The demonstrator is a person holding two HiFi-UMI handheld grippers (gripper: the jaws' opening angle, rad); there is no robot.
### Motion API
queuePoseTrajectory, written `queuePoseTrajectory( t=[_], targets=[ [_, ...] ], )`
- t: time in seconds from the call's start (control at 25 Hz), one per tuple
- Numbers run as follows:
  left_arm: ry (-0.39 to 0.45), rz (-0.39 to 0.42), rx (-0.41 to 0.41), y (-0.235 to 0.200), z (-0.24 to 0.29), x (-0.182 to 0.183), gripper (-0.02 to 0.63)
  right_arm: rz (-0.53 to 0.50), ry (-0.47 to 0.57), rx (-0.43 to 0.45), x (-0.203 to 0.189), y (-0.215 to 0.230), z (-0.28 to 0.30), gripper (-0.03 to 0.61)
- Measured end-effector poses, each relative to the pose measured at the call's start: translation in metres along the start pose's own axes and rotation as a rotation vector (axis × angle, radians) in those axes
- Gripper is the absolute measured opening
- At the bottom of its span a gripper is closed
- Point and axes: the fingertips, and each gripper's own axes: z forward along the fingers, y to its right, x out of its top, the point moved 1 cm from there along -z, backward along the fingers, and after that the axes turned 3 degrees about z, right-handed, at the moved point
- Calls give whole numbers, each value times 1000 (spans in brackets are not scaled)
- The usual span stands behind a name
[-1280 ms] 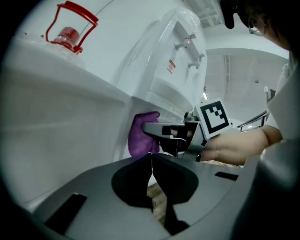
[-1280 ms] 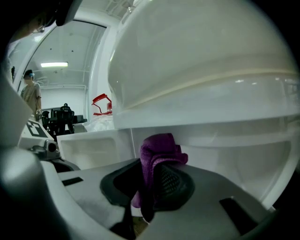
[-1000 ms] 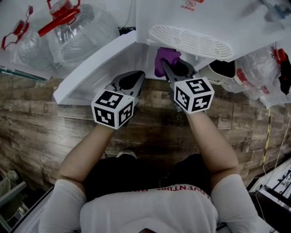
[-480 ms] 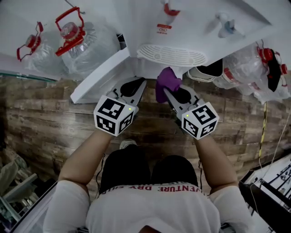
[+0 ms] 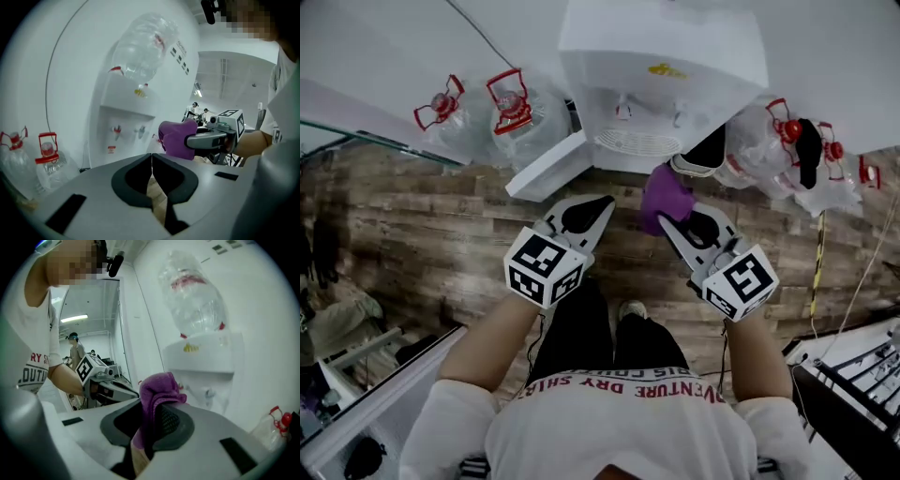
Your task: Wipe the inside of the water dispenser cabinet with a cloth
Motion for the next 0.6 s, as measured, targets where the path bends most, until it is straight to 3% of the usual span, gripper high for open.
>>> queuePoseTrajectory(
  t=[0.16,0.36,0.6],
  targets=[
    [34,-6,-3,52,-60,86,28,-21,59,30,93,-43,-62,63],
    [127,47,-13,117,-117,181,28,-67,122,-9,184,-71,-136,63],
    [250,56,-55,183,-158,249,28,-70,242,-43,251,-94,-208,63]
  ],
)
